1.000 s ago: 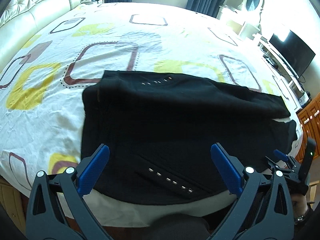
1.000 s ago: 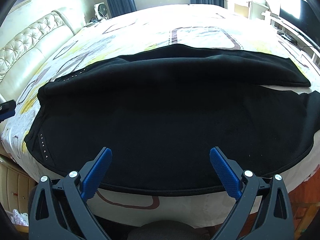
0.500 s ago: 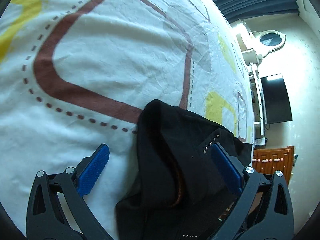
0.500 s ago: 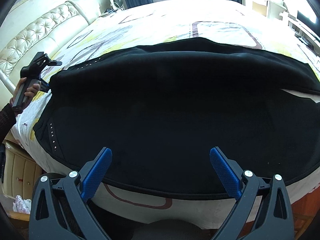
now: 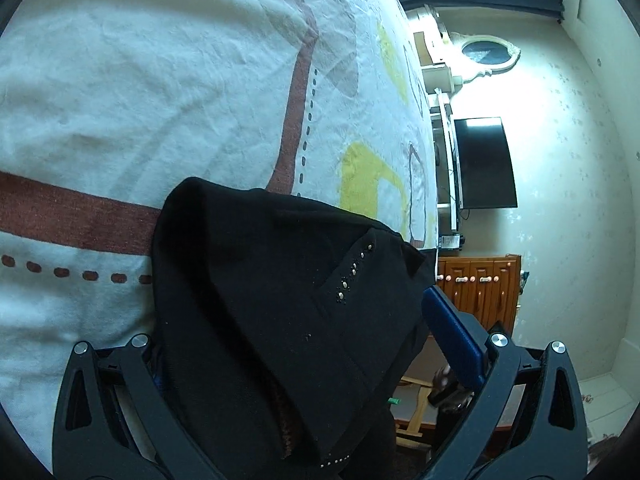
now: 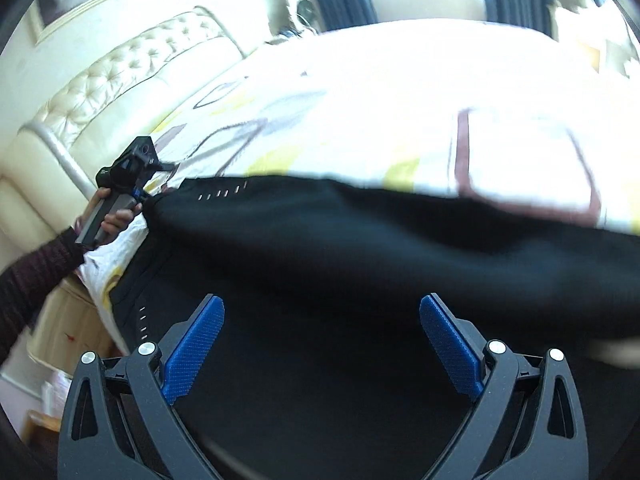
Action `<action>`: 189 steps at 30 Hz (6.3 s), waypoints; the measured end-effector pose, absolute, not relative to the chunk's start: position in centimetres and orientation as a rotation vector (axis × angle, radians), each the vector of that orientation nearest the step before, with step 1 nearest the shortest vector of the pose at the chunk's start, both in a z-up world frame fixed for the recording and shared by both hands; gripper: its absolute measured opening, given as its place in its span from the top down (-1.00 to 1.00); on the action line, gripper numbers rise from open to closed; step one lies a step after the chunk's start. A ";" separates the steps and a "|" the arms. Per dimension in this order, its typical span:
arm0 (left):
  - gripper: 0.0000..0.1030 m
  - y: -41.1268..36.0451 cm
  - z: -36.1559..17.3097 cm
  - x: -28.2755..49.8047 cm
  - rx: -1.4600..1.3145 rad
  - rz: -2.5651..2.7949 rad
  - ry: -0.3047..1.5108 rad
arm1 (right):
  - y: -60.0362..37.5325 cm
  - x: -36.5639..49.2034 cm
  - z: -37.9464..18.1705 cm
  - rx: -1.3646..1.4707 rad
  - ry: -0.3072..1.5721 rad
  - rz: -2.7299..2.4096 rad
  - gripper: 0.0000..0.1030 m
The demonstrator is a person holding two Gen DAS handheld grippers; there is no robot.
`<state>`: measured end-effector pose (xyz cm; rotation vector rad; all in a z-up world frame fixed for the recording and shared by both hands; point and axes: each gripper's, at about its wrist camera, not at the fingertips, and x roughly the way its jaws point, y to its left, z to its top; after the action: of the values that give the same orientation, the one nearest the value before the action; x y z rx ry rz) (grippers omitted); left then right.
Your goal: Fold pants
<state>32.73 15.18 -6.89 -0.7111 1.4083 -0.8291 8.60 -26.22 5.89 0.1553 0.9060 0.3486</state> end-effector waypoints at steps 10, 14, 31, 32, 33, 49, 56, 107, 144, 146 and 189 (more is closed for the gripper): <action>-0.96 13.0 -5.9 34.5 -0.515 -0.735 1.372 | -29.7 21.5 2.8 -0.124 1.104 0.431 -0.90; -0.96 13.5 -5.2 34.0 -0.472 -0.779 1.343 | -30.2 23.4 1.1 -0.090 1.193 0.455 -0.89; 0.76 14.5 -3.0 32.8 -0.292 -0.762 1.187 | -27.9 22.6 1.3 -0.161 1.217 0.442 0.75; 0.76 14.6 -2.5 32.7 -0.304 -0.772 1.161 | -27.9 22.1 2.0 -0.167 1.189 0.424 0.75; 0.77 14.8 -2.1 32.6 -0.319 -0.779 1.143 | -27.9 21.5 2.8 -0.170 1.154 0.403 0.75; 0.70 19.6 2.0 20.7 -0.370 -0.886 0.980 | -24.2 1.4 5.1 -0.345 0.830 0.283 0.75; -0.55 26.0 -1.5 16.0 -0.584 -0.668 1.047 | -24.3 -2.3 0.7 -0.298 0.928 0.290 0.44; -0.78 16.1 -3.7 7.1 -0.759 -0.397 1.146 | -56.9 1.9 4.0 0.885 0.714 -0.449 -0.27; -0.90 14.0 -3.3 7.6 -0.694 -0.311 1.153 | -68.3 -16.2 -4.1 1.268 0.472 -0.582 0.85; -0.90 14.0 -3.4 7.6 -0.696 -0.311 1.152 | -68.3 -17.0 -4.0 1.217 0.493 -0.617 0.86; -0.95 15.4 -3.8 7.7 -0.783 -0.332 1.148 | -61.2 7.9 1.7 0.820 0.864 -0.556 0.79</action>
<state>7.69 15.43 -3.84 -0.7828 1.1477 -0.3319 7.90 -61.20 1.70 0.8197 0.8641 -0.5561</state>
